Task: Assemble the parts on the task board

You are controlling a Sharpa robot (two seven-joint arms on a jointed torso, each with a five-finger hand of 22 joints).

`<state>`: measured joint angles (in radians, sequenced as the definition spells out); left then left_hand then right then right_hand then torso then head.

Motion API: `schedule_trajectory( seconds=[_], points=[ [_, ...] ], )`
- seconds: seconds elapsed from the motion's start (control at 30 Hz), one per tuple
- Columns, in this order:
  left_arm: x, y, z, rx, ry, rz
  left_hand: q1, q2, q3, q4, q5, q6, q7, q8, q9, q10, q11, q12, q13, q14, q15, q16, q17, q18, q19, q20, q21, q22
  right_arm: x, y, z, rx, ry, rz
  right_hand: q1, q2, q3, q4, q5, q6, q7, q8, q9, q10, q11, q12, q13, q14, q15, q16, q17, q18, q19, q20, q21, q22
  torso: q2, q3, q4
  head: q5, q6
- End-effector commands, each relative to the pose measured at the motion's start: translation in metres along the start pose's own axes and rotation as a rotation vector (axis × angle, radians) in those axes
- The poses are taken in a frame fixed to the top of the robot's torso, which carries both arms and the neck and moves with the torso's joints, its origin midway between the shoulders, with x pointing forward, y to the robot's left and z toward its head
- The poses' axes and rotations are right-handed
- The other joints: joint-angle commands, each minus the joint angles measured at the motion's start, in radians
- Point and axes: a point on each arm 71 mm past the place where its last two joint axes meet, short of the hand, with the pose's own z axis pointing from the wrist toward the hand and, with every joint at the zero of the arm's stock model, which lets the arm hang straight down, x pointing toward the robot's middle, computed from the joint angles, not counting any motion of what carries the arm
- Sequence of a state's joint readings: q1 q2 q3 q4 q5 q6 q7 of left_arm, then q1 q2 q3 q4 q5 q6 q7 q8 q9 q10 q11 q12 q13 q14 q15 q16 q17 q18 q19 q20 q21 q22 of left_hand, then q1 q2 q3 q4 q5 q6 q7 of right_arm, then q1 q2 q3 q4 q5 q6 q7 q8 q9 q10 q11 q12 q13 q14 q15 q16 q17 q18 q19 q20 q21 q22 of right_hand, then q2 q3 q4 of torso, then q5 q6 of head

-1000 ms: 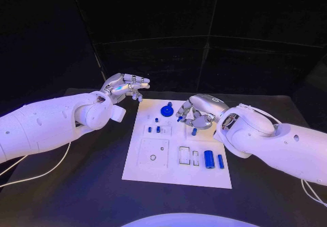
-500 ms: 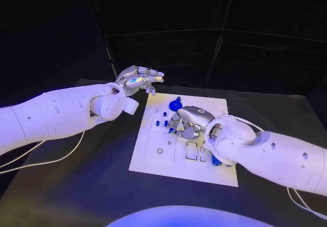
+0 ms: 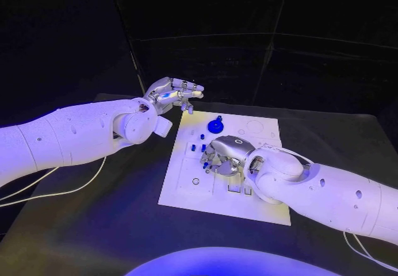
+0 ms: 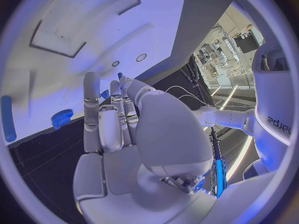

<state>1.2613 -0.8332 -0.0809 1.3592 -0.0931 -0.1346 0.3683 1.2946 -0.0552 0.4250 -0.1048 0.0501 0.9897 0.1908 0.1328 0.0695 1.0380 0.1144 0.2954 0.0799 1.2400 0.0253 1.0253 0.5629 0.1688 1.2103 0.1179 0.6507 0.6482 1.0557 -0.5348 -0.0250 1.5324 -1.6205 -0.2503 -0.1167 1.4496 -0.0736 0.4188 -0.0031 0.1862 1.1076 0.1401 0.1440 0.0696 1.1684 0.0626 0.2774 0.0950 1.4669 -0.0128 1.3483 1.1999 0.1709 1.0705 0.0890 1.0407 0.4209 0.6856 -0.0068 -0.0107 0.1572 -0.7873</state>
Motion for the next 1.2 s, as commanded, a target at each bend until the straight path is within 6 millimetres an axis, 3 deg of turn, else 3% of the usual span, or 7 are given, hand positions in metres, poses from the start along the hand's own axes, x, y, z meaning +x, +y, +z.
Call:
schedule_trajectory(
  seconds=[0.03, 0.47, 1.2],
  points=[
    [0.0020, -0.0010, 0.0007, 0.005, 0.015, -0.008, 0.006, 0.002, -0.007, 0.000, -0.002, -0.005, 0.001, -0.006, -0.001, -0.005, 0.001, 0.004, 0.001, -0.009, -0.001, -0.005, -0.001, 0.012, -0.009, 0.002, -0.004, -0.001, 0.0042, 0.0016, 0.0004, -0.017, 0.033, -0.031, -0.011, 0.000, 0.008, 0.000, 0.001, 0.006, 0.000, 0.001, 0.000, 0.006, 0.002, -0.008, -0.001, 0.037, -0.005, 0.002, 0.000, 0.014, -0.001, -0.004, 0.006, 0.001, 0.000, -0.0003, -0.0005, 0.001, -0.002],
    [0.0007, -0.0007, 0.0004, 0.002, 0.014, -0.008, 0.006, 0.002, -0.007, 0.000, -0.002, -0.005, 0.001, -0.006, -0.001, -0.005, 0.001, 0.004, 0.001, -0.009, -0.001, -0.005, -0.001, 0.012, -0.009, 0.002, -0.004, -0.001, 0.0067, -0.0043, -0.0046, -0.001, 0.045, -0.059, -0.013, 0.001, 0.009, 0.000, 0.000, 0.006, 0.000, 0.000, 0.000, 0.006, 0.002, -0.008, -0.001, 0.037, -0.005, 0.003, 0.001, 0.014, -0.001, -0.004, 0.006, 0.001, 0.000, -0.0003, -0.0006, 0.003, -0.009],
    [-0.0020, 0.0002, 0.0007, -0.004, 0.012, -0.007, 0.006, 0.002, -0.008, 0.000, -0.002, -0.007, 0.002, -0.006, -0.001, -0.007, 0.002, 0.005, 0.001, -0.010, -0.001, -0.006, -0.003, 0.012, -0.009, 0.002, -0.005, -0.002, 0.0025, -0.0022, -0.0088, -0.011, -0.010, -0.070, -0.015, 0.002, 0.010, 0.000, -0.001, 0.007, 0.000, 0.000, 0.000, 0.007, 0.002, -0.009, -0.001, 0.038, -0.005, 0.005, 0.004, 0.014, -0.001, -0.003, 0.006, 0.001, 0.000, -0.0005, -0.0011, 0.002, -0.009]
  ],
)
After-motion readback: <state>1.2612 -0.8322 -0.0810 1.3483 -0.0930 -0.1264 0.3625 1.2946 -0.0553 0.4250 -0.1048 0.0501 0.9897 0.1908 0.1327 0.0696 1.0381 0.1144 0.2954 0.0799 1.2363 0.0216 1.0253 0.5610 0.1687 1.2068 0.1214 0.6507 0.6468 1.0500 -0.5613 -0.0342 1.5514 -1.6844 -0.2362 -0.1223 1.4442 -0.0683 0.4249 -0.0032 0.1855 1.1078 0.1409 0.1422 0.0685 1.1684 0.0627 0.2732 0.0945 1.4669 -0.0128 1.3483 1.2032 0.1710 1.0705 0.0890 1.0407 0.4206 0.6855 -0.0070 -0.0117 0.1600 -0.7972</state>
